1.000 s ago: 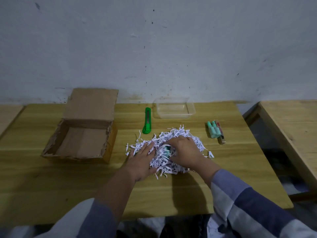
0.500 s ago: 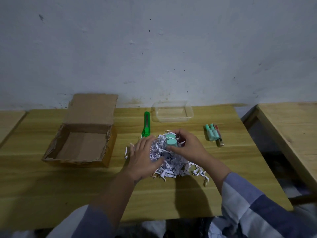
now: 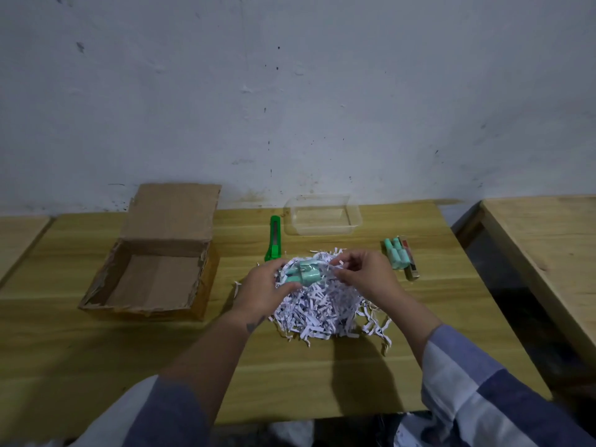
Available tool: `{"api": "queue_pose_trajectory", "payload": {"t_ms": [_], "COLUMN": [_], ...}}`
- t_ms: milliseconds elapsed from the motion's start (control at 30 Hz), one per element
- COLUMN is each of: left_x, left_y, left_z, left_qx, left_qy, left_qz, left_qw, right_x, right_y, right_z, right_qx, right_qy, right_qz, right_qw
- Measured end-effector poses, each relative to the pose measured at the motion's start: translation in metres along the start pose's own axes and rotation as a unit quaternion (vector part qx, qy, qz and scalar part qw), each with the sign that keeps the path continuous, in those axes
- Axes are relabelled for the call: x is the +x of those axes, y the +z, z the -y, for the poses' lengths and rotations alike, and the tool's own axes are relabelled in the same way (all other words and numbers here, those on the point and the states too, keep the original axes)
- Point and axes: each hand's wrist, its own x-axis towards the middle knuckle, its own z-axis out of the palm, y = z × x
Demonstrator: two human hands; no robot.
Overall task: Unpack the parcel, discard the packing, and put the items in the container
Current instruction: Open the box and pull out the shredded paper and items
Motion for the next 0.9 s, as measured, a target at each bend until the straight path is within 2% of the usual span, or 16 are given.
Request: {"api": "queue_pose_trajectory", "payload": {"t_ms": [200, 300, 467, 700, 833, 900], "left_x": [0.004, 0.004, 0.007, 0.01, 0.012, 0.012], "left_y": [0.007, 0.011, 0.009, 0.007, 0.012, 0.016], "left_z": [0.0, -0.002, -0.015, -0.022, -0.018, -0.014], "left_qx": [0.005, -0.003, -0.024, -0.106, -0.055, -0.031], "left_qy": [0.005, 0.006, 0.005, -0.017, -0.007, 0.002], "left_qz": [0.013, 0.001, -0.004, -0.061, -0.031, -0.009], "left_qw": [1.0, 1.0, 1.0, 0.992, 0.998, 0.999], "right_x": [0.0, -0.002, 0.001, 0.005, 0.005, 0.006], "right_y": [0.005, 0.011, 0.022, 0.013, 0.006, 0.0], "right_z": [0.0, 0.006, 0.008, -0.001, -0.004, -0.004], "right_qx": [-0.188, -0.171, -0.189, -0.064, 0.032, 0.046], "right_qy": [-0.055, -0.104, -0.09, -0.038, -0.005, 0.0], "right_qz": [0.008, 0.042, 0.09, 0.061, 0.022, 0.003], "right_qw": [0.981, 0.979, 0.974, 0.995, 0.999, 0.999]}}
